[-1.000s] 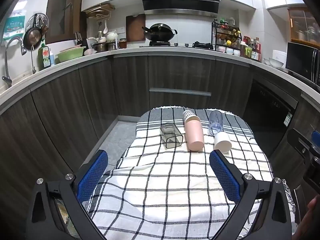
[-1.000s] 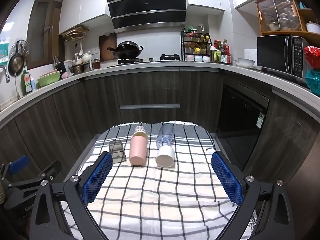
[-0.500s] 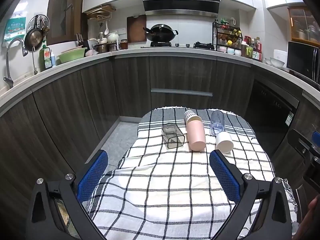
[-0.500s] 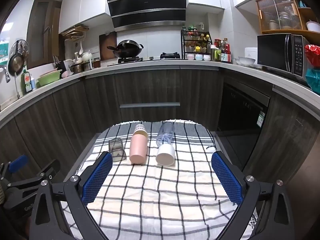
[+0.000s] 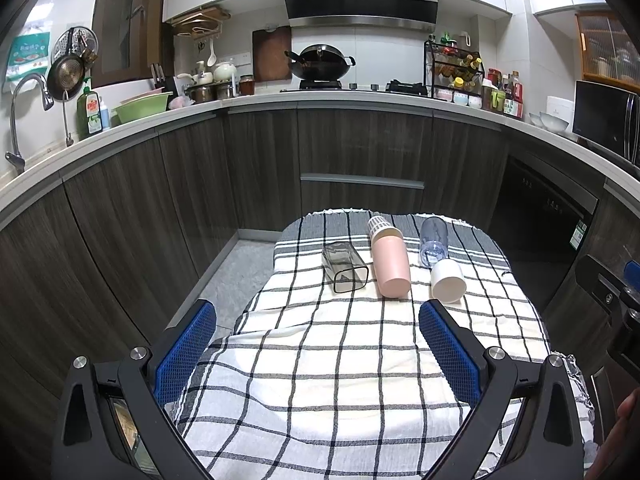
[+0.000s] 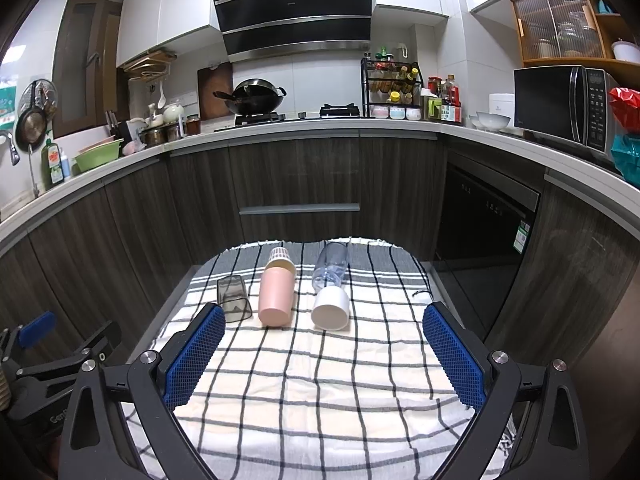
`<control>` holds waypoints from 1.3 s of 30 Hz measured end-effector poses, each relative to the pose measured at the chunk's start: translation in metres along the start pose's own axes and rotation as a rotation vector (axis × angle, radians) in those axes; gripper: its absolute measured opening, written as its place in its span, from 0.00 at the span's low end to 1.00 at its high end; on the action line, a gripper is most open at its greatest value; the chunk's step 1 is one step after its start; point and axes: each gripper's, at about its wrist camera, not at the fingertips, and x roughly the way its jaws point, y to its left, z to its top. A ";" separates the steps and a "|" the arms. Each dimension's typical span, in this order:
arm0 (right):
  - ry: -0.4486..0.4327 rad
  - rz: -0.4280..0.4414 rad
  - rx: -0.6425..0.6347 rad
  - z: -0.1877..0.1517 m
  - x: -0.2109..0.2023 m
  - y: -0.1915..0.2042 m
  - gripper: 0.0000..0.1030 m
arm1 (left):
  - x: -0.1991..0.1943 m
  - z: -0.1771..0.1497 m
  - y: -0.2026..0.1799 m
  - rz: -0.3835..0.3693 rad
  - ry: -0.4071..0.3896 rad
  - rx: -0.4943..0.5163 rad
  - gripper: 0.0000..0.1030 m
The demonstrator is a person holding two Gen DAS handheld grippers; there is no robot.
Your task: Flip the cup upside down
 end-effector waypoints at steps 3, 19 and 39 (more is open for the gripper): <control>0.001 0.001 0.001 0.000 0.000 0.000 0.97 | 0.000 0.000 0.000 0.001 0.000 0.000 1.00; 0.003 0.002 0.000 0.000 0.003 0.000 0.97 | 0.001 -0.001 -0.001 0.001 0.001 0.000 1.00; 0.002 -0.005 0.013 0.007 0.001 -0.001 0.97 | 0.010 0.008 -0.004 0.010 -0.001 0.014 1.00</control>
